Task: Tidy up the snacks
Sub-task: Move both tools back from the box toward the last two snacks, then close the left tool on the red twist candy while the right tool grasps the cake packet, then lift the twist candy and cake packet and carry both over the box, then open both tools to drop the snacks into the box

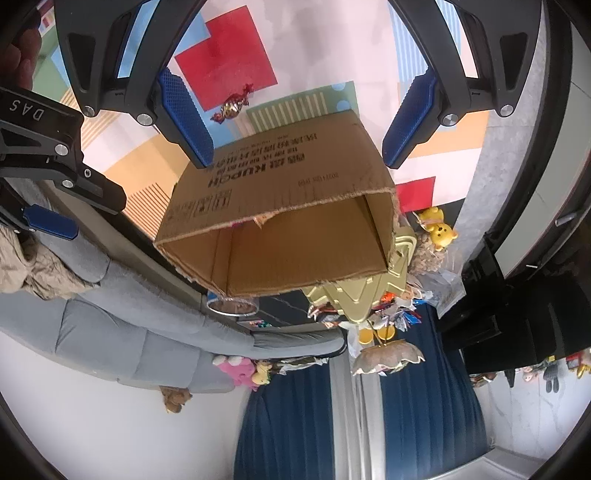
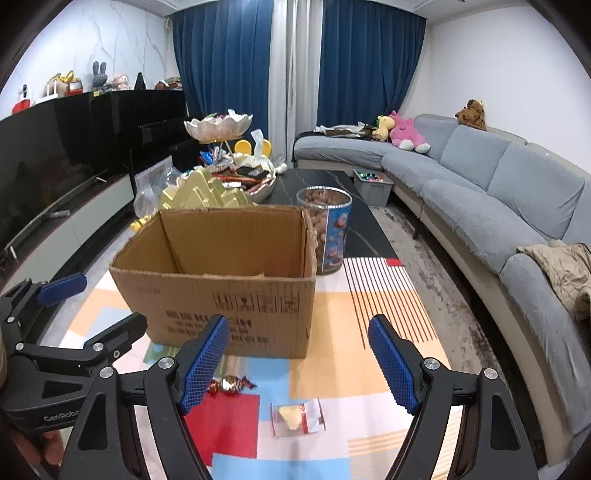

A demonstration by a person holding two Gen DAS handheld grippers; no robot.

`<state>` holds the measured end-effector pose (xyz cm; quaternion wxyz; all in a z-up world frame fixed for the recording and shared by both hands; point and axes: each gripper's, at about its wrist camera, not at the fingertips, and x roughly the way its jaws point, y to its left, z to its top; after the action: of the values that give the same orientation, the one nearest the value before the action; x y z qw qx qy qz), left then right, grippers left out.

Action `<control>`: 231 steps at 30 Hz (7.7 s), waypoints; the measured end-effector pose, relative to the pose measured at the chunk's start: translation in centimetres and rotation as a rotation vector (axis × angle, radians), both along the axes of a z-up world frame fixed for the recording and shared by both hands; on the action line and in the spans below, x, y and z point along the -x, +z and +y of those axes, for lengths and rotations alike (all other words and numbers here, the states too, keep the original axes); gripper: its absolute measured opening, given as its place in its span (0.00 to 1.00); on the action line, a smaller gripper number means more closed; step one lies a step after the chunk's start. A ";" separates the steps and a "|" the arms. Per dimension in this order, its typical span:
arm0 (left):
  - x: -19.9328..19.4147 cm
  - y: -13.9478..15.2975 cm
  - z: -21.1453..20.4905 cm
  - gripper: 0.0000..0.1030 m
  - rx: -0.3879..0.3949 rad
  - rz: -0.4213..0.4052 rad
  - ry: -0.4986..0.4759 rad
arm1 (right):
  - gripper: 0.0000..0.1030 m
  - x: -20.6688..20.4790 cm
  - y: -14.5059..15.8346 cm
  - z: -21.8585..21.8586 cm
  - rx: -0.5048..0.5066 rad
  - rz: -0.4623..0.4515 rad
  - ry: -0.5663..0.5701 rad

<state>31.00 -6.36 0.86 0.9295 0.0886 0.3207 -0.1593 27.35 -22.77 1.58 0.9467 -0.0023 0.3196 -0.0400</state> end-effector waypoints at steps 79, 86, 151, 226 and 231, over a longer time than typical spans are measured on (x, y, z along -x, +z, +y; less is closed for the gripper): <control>-3.3 -13.8 -9.4 0.22 -0.195 0.188 -0.524 | 0.62 -2.3 -14.8 -2.0 -0.111 0.354 -0.047; -2.8 -13.9 -9.2 0.21 -0.183 0.188 -0.499 | 0.36 -2.3 -14.7 -2.1 -0.111 0.339 -0.047; 3.8 -1.5 1.4 0.21 0.079 0.072 0.002 | 0.17 4.2 -2.5 2.7 -0.112 0.093 0.059; -9.9 2.1 1.3 0.55 0.138 -0.025 0.144 | 0.61 -10.6 1.9 3.1 -0.059 -0.025 0.112; -9.1 2.5 2.0 0.65 0.128 -0.044 0.177 | 0.71 -9.7 2.9 2.9 -0.042 -0.058 0.089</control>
<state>40.08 -4.40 3.39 0.9504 0.0037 0.2961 -0.0949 37.09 -19.90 4.49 0.9563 0.0044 0.2922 0.0087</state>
